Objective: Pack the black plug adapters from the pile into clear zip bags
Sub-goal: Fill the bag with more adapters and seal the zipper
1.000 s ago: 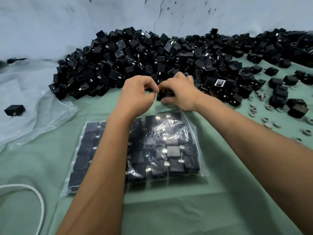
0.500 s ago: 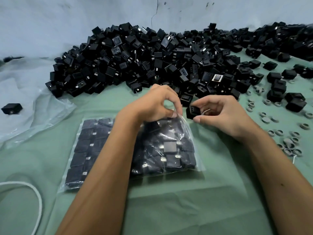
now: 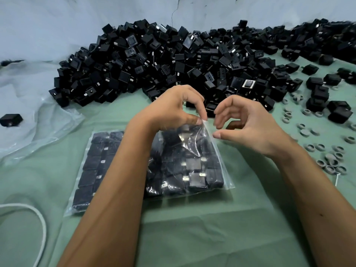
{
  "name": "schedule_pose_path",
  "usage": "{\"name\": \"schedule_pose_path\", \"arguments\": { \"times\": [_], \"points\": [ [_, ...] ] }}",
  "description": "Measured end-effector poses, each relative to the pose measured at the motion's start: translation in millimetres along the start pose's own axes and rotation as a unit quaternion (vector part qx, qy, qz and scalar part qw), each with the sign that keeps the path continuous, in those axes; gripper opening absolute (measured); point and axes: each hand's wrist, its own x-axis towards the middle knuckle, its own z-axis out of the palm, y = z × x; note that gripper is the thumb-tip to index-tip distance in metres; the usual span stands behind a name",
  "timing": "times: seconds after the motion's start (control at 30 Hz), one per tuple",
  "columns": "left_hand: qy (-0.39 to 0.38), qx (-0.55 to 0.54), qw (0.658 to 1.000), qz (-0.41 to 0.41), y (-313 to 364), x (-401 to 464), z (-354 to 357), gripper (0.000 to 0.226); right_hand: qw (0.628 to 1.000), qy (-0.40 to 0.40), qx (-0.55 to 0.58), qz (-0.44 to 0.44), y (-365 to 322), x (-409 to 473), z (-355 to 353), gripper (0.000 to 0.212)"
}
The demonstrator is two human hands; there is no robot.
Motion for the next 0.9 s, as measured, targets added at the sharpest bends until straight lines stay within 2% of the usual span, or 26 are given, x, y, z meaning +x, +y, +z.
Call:
{"name": "schedule_pose_path", "arguments": {
  "times": [0.1, 0.27, 0.4, 0.5, 0.57, 0.63, 0.67, 0.7, 0.77, 0.83, 0.9],
  "points": [
    [0.002, 0.007, 1.000, 0.002, 2.3, -0.2, 0.1, 0.015, 0.998, -0.012, -0.066, 0.010, 0.1, -0.7, 13.5, 0.041],
    [0.005, -0.002, 1.000, -0.006, 3.7, -0.8, -0.3, 0.016, 0.999, 0.023, -0.034, 0.033, -0.3, 1.9, 34.8, 0.056],
    [0.011, -0.017, 1.000, -0.013, 0.8, -1.4, -1.5, 0.017, 0.999, 0.020, -0.018, 0.028, -0.3, 3.6, 44.8, 0.063],
    [0.009, -0.018, 1.000, -0.018, -2.8, -0.6, -0.5, 0.017, 0.999, 0.043, -0.010, 0.011, 5.8, 6.4, 35.2, 0.041],
    [0.004, -0.015, 1.000, -0.022, -4.2, 0.0, 0.9, 0.016, 0.993, 0.116, -0.024, 0.006, 12.6, 8.5, 25.6, 0.020],
    [0.001, -0.016, 0.999, -0.030, -5.4, -0.1, 2.0, 0.017, 0.973, 0.197, -0.121, 0.025, 21.7, 9.8, 19.4, 0.012],
    [-0.001, -0.017, 0.999, -0.036, -5.9, -0.3, 2.3, 0.016, 0.958, 0.211, -0.192, 0.033, 25.7, 10.8, 18.7, 0.010],
    [-0.003, -0.019, 0.999, -0.042, -6.3, -0.7, 2.5, 0.016, 0.945, 0.207, -0.251, 0.037, 29.3, 11.7, 19.5, 0.011],
    [-0.007, -0.021, 0.999, -0.046, -6.6, -1.2, 2.0, 0.016, 0.934, 0.172, -0.311, 0.034, 34.5, 14.0, 21.2, 0.029],
    [-0.009, -0.023, 0.999, -0.043, -6.2, -1.3, 1.3, 0.016, 0.928, 0.112, -0.354, 0.025, 34.0, 15.7, 23.4, 0.044],
    [-0.008, -0.020, 0.999, -0.040, -5.5, -1.1, 1.2, 0.016, 0.916, 0.052, -0.397, 0.021, 34.4, 16.6, 27.4, 0.051]
  ]
}}
